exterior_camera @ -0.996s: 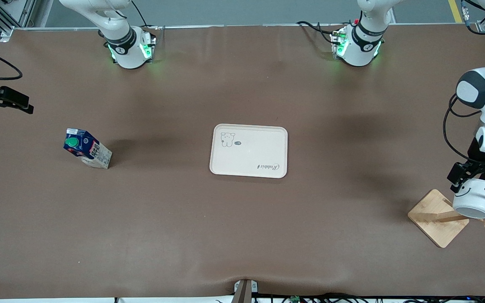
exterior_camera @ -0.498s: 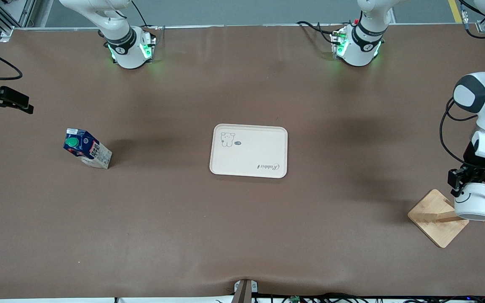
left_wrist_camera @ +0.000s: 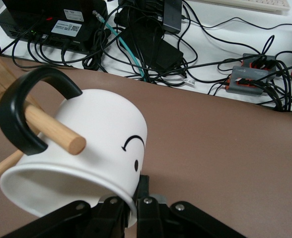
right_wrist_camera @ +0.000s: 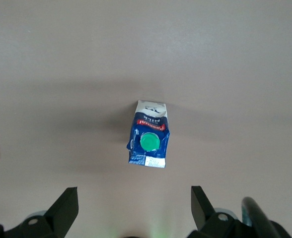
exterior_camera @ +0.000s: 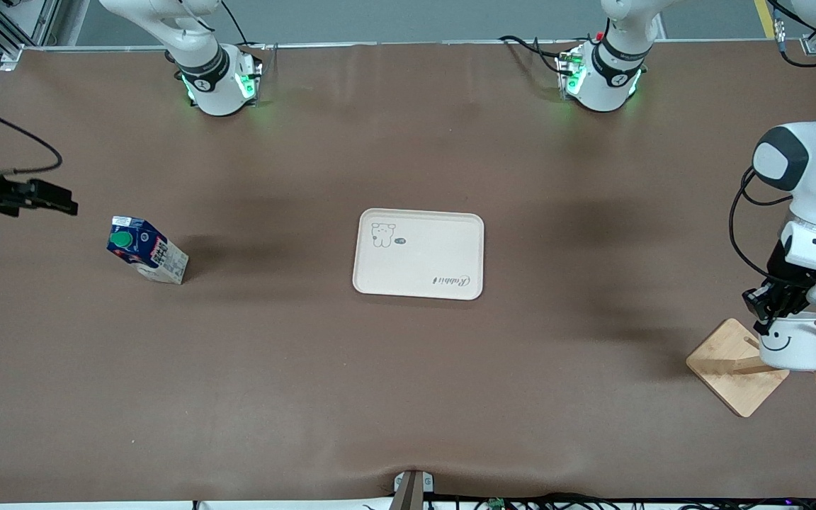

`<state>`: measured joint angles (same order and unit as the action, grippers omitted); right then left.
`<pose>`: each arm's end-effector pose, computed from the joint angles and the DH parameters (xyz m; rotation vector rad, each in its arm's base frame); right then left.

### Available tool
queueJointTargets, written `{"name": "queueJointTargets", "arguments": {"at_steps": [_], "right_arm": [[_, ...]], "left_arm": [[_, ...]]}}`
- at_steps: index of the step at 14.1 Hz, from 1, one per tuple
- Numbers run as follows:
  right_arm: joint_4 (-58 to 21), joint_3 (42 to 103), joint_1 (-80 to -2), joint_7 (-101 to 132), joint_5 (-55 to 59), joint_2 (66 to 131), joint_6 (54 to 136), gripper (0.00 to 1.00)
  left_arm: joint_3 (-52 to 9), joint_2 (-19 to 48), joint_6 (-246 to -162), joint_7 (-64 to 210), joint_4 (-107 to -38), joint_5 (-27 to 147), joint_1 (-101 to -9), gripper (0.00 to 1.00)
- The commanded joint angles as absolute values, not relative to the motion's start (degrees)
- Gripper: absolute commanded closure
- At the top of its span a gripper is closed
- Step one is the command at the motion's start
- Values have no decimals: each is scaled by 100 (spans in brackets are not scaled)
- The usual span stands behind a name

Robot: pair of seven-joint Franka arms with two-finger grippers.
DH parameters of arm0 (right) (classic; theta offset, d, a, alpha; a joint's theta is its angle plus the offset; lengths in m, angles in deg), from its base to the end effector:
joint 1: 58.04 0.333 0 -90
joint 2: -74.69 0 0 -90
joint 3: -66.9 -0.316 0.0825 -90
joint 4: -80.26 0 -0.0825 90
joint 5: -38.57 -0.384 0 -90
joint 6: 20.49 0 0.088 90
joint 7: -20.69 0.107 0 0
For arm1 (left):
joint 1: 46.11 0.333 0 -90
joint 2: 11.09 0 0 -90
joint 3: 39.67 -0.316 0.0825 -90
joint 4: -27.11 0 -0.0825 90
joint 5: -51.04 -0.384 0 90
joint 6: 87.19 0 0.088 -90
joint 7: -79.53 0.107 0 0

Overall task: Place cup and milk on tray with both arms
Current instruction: 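Lift the mug off the stand while the right gripper reaches the milk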

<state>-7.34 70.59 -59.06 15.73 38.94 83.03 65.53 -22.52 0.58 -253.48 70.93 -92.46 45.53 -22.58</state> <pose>0.5843 -0.0464 0.5556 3.1286 0.0068 -0.2722 0.6165 0.0710 0.4031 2.9602 0.2975 0.9562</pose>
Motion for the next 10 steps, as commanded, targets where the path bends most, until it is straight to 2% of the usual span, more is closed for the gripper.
{"name": "queueJointTargets", "arguments": {"at_steps": [1, 2, 5, 8, 10], "right_arm": [[-491, 7033, -6014, 1516, 3874, 8706, 6493, 0], [-482, 7033, -6014, 1507, 3900, 8926, 6485, 0], [-647, 7033, -5970, 1620, 3971, 8990, 6563, 0], [-2261, 7033, -5988, 1674, 3927, 8385, 7904, 0], [-2800, 7042, -6058, 1674, 3927, 8252, 8364, 0]], "left_arm": [[-2130, -19, -25313, 7110, -9224, 4639, -2247, 100], [-2069, -62, -25304, 7110, -9224, 4639, -2247, 100], [-1981, -220, -25051, 7101, -9180, 4639, -2247, 100], [-1840, -501, -24252, 7057, -9005, 4656, -2247, 100], [-1682, -651, -23742, 7048, -8891, 4656, -2247, 100]]}}
